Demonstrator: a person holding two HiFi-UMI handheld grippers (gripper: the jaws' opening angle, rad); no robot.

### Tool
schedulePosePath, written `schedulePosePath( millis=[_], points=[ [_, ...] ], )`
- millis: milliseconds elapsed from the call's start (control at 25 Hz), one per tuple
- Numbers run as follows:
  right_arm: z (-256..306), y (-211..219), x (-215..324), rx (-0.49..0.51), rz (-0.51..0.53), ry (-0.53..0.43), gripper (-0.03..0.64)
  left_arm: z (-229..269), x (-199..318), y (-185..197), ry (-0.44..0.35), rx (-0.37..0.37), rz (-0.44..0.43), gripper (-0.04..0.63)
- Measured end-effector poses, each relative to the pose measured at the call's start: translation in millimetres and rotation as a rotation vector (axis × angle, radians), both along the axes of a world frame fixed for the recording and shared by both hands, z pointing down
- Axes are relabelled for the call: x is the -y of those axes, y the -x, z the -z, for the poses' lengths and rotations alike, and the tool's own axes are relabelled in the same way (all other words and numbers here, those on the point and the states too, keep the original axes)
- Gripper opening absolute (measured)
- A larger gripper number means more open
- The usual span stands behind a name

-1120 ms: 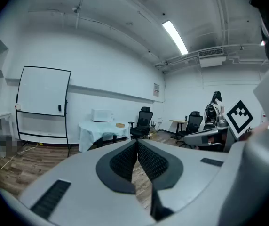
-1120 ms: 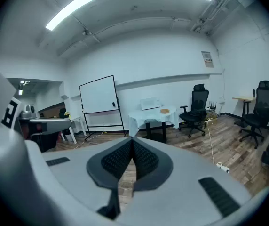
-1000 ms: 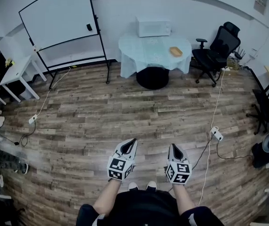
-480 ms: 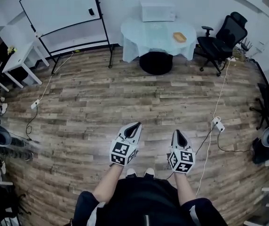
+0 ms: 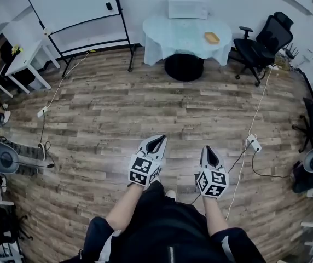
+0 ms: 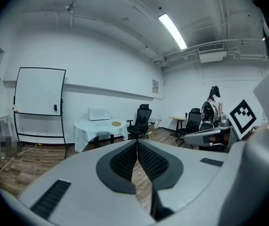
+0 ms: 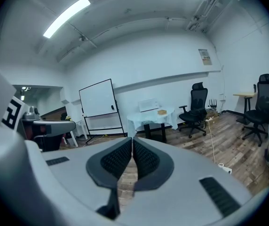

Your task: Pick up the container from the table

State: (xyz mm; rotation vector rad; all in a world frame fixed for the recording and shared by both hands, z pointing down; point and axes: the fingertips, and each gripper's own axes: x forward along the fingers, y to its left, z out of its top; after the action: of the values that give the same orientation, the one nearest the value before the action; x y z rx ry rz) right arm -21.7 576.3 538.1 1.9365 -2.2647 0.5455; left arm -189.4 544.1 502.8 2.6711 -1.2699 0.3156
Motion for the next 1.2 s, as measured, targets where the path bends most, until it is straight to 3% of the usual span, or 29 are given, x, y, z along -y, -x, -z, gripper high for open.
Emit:
schedulePosePath(
  millis=[440, 840, 1200],
  points=[
    [-10, -15, 62, -0.002, -0.003, 0.019, 0.025, -8, 70, -24, 0.003, -0.012, -0.020, 0.017],
    [-5, -21, 178, -0.011, -0.034, 0.015, 0.025, -9, 188, -45, 0.000, -0.010, -0.069, 0.017],
    [-5, -18, 276, -0.011, -0.066, 0.027, 0.025, -13, 290, -38, 0.023, -0.015, -0.084, 0.017]
  ],
)
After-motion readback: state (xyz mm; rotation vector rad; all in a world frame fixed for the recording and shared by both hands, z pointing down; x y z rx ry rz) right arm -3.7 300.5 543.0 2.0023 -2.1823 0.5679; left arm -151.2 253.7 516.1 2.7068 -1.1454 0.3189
